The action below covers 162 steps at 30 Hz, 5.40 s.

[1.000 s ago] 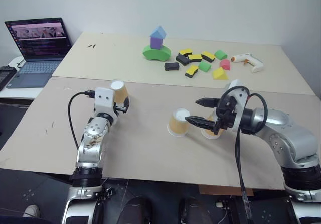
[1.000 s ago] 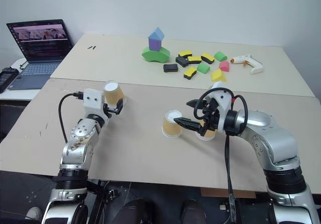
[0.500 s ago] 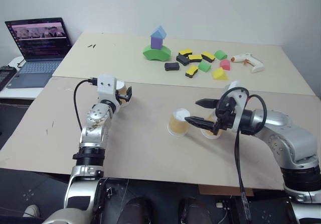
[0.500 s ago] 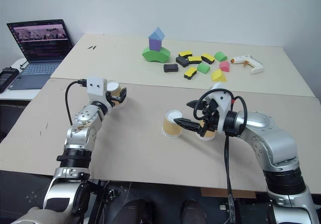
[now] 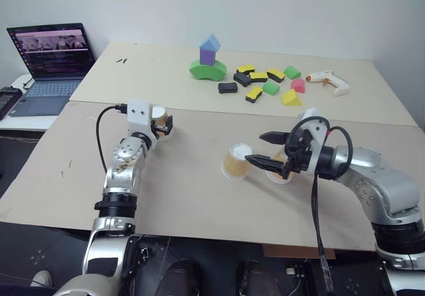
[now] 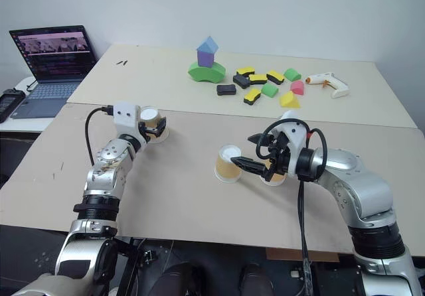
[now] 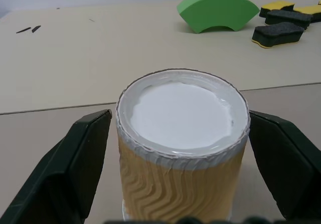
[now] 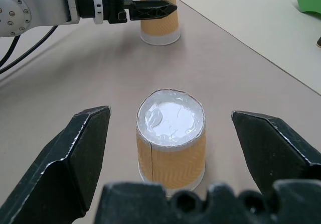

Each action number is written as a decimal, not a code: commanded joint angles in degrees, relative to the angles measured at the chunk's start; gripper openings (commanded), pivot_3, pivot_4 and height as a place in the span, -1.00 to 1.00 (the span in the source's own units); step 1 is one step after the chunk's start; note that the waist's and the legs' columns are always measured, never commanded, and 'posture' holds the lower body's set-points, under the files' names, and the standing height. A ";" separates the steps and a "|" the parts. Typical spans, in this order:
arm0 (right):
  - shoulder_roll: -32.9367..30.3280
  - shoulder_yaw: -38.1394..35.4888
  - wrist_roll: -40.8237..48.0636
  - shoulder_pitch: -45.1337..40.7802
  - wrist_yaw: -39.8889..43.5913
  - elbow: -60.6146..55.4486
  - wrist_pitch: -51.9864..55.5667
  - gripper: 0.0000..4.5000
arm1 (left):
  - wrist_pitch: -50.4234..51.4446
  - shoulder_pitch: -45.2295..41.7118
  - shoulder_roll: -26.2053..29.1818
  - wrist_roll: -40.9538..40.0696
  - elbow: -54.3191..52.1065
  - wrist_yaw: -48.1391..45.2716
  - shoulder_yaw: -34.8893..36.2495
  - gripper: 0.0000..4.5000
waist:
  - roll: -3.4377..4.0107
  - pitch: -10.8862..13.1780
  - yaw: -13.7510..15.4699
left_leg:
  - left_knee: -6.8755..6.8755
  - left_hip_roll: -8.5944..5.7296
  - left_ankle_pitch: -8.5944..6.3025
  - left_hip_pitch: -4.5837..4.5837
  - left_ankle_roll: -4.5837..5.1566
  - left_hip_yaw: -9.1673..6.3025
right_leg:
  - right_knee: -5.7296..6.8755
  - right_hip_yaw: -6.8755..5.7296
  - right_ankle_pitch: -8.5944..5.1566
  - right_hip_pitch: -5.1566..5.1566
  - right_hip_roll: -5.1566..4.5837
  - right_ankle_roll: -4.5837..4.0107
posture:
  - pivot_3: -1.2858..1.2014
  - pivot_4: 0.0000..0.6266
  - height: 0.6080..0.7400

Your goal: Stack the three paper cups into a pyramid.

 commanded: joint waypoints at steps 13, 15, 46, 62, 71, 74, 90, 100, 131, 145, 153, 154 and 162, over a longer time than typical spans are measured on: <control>0.41 -1.59 -0.51 0.43 -1.04 -1.75 -1.40 1.00 | -3.28 -1.64 2.14 -5.76 -4.69 -17.39 -4.84 0.52 | 0.00 0.00 0.01 | 0.00 -0.01 0.00 0.00 0.00 0.01 | 0.00 -0.01 0.00 -0.01 0.00 0.00 | 0.03 -0.52 0.46; 0.44 -1.47 -0.79 0.72 -1.34 -1.71 -1.31 1.00 | -2.67 -1.42 3.81 -8.30 -6.25 -24.31 -5.79 0.52 | 0.00 0.00 -0.03 | 0.00 -0.01 0.00 -0.02 0.00 0.03 | 0.00 -0.02 -0.01 -0.03 0.00 0.00 | 0.03 -0.52 0.46; -1.28 -4.60 -0.85 3.54 -4.11 -4.32 -0.69 1.00 | -8.45 -4.03 2.01 -5.77 2.17 -51.16 -21.18 0.52 | 0.01 0.00 0.00 | 0.04 -0.02 0.01 -0.01 0.01 0.02 | 0.01 0.01 -0.01 0.01 0.00 0.01 | 0.03 -0.52 0.46; -1.76 -4.44 -0.84 3.51 -4.03 -4.12 -0.71 1.00 | -5.12 -3.81 2.86 -6.81 -2.23 -52.35 -19.81 0.96 | 0.00 0.00 -0.05 | 0.04 0.02 0.00 -0.02 0.02 0.00 | 0.00 0.03 -0.01 -0.03 0.00 0.01 | 0.03 -0.52 0.46; -1.71 -4.30 -0.86 3.39 -3.49 -3.47 -0.94 1.00 | 5.64 -3.19 11.80 -12.13 -16.20 -56.53 -17.30 0.96 | 0.01 0.00 -0.27 | 0.04 0.06 0.00 -0.02 0.02 -0.01 | 0.01 0.05 -0.01 -0.05 0.01 0.01 | 0.03 -0.52 0.46; -2.29 -4.92 -0.90 3.78 -2.89 -3.13 -1.21 1.00 | 9.19 -3.11 15.43 -14.43 -20.27 -57.93 -16.48 0.96 | 0.03 0.00 -0.42 | 0.04 0.07 0.00 -0.02 0.02 -0.01 | 0.00 0.07 -0.01 -0.05 0.02 0.01 | 0.03 -0.52 0.46; -13.62 -24.13 0.46 19.15 3.63 -1.68 -1.15 1.00 | 18.58 -3.09 19.33 -21.46 -29.60 -55.05 -14.24 0.96 | 0.05 0.01 -0.12 | 0.03 0.13 0.00 0.06 0.02 0.01 | 0.00 0.10 -0.03 0.08 0.11 0.04 | 0.03 -0.52 0.46; -7.05 -13.69 -4.73 15.02 1.86 6.89 -6.42 1.00 | 18.95 -2.99 19.16 -21.56 -30.74 -53.95 -14.56 0.96 | 0.09 0.02 -0.09 | 0.04 0.11 0.00 0.05 0.02 0.06 | 0.01 0.15 -0.03 0.00 0.08 0.04 | 0.03 -0.52 0.46; -3.95 -7.47 -7.17 5.69 4.09 12.15 -8.25 1.00 | 18.66 -3.26 19.50 -21.56 -30.92 -51.10 -14.96 0.96 | 0.10 0.02 -0.11 | 0.05 0.09 0.00 0.04 0.02 0.04 | 0.01 0.11 -0.04 0.03 0.08 0.05 | 0.03 -0.52 0.46; -4.50 -7.84 -6.89 3.46 4.84 11.78 -7.76 0.20 | 18.42 -2.50 19.57 -21.21 -31.27 -50.85 -15.53 1.00 | 0.10 0.02 -0.15 | 0.05 0.09 0.00 0.04 0.02 0.05 | 0.01 0.11 -0.04 0.02 0.08 0.05 | 0.03 -0.52 0.46; -14.02 -4.90 -8.20 -7.80 15.30 15.60 -7.86 0.20 | 18.08 -2.45 19.12 -21.06 -31.00 -51.07 -16.19 1.00 | 0.30 0.15 -0.17 | 0.05 0.08 0.00 0.04 0.02 0.05 | 0.00 0.11 -0.04 0.01 0.07 0.05 | 0.03 -0.52 0.46; -14.88 -3.63 -9.00 -9.47 16.69 16.45 -8.34 0.20 | 17.98 -2.52 19.05 -20.99 -30.85 -51.12 -16.34 1.00 | 0.30 0.14 -0.18 | 0.05 0.08 0.00 0.04 0.02 0.05 | 0.00 0.11 -0.04 0.00 0.08 0.04 | 0.03 -0.52 0.46; -12.45 6.02 -9.10 -26.57 25.93 21.56 -3.26 0.20 | 17.54 -2.87 19.32 -20.88 -30.41 -51.35 -16.83 1.00 | 0.31 0.15 -0.95 | 0.05 0.10 0.00 0.03 0.02 0.09 | 0.02 0.13 -0.03 -0.03 0.06 0.03 | 0.03 -0.52 0.46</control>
